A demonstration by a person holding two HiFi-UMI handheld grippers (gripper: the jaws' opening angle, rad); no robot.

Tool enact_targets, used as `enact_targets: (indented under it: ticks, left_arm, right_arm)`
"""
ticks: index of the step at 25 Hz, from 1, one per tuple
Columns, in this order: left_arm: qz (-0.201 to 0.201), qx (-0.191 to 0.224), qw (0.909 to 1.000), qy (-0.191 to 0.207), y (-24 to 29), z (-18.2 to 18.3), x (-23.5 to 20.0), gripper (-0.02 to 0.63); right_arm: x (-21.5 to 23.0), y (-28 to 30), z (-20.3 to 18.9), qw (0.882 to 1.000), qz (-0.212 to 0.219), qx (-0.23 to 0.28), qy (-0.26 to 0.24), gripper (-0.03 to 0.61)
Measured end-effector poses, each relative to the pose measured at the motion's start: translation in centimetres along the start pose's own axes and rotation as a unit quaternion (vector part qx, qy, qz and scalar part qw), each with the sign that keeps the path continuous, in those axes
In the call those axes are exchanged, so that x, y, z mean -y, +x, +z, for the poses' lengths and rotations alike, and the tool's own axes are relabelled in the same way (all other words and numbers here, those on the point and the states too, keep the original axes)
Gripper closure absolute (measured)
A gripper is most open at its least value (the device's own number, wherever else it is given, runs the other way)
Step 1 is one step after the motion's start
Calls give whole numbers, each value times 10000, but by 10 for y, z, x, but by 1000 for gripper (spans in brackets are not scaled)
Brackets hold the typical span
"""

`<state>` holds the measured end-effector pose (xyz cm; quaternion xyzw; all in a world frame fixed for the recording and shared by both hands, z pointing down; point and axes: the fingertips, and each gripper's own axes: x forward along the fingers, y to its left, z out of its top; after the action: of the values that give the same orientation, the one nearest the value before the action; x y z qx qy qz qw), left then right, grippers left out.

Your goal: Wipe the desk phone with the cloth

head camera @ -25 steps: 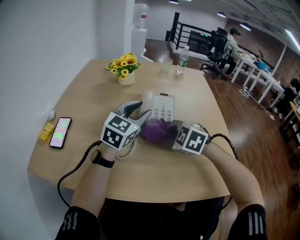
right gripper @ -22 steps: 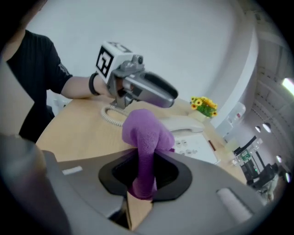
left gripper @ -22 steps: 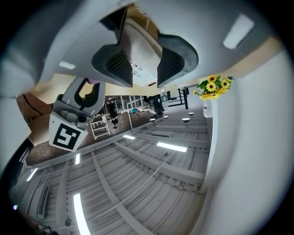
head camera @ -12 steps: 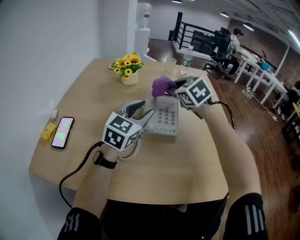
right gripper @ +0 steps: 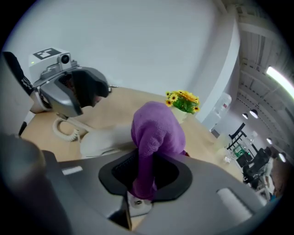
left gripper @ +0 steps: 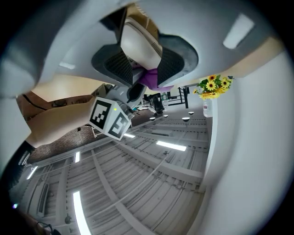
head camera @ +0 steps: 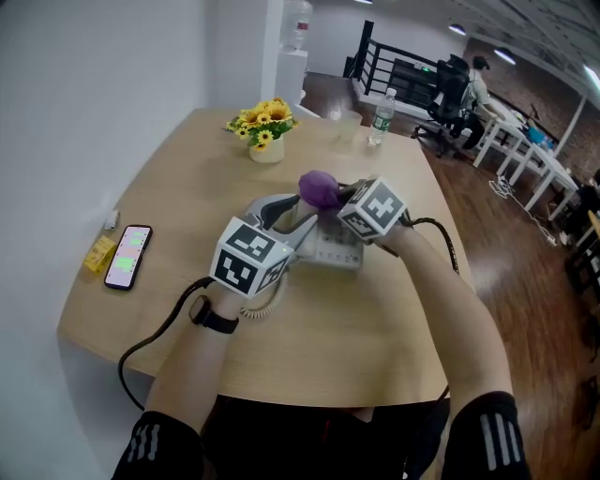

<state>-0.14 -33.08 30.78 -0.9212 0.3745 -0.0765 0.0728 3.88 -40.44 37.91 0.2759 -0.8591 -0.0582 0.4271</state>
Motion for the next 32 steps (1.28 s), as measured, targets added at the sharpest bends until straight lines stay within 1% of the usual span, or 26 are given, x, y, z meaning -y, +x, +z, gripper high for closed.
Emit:
enact_targets:
  ticks: [4, 7, 10, 13, 17, 19, 27, 30, 32]
  left_arm:
    - [3, -23, 10000, 34, 0, -1, 1, 451]
    - [1, -44, 10000, 48, 1, -2, 1, 451]
    - [-4, -68, 10000, 60, 2, -4, 2, 451]
    - [-16, -91, 9999, 74, 3, -5, 3, 451]
    - [-21, -105, 9999, 71, 3, -6, 3, 451]
    - [-37, -112, 9999, 85, 3, -6, 4, 451]
    - [-71, -160, 9997, 143, 5, -8, 8, 451]
    - [-88, -192, 9996, 160, 7, -10, 10, 451]
    - [-106, -192, 9996, 165, 7, -10, 11, 451]
  right_arm:
    - [-45, -11, -8, 9988, 454, 50, -172, 500]
    - [-75, -19, -16, 9970, 625, 9, -458, 500]
    - [-102, -24, -21, 9936, 664, -71, -914, 500]
    - [-117, -27, -26, 9893, 557, -169, -1334, 500]
    - [-126, -35, -34, 9851, 495, -238, -1631, 500]
    - [-122, -39, -42, 9857, 418, -269, -1612, 500]
    - [-98, -66, -84, 9948, 307, -250, -936, 500]
    - [-91, -73, -94, 9957, 237, -297, -848, 500]
    - [-86, -79, -94, 9976, 209, -131, -653, 500]
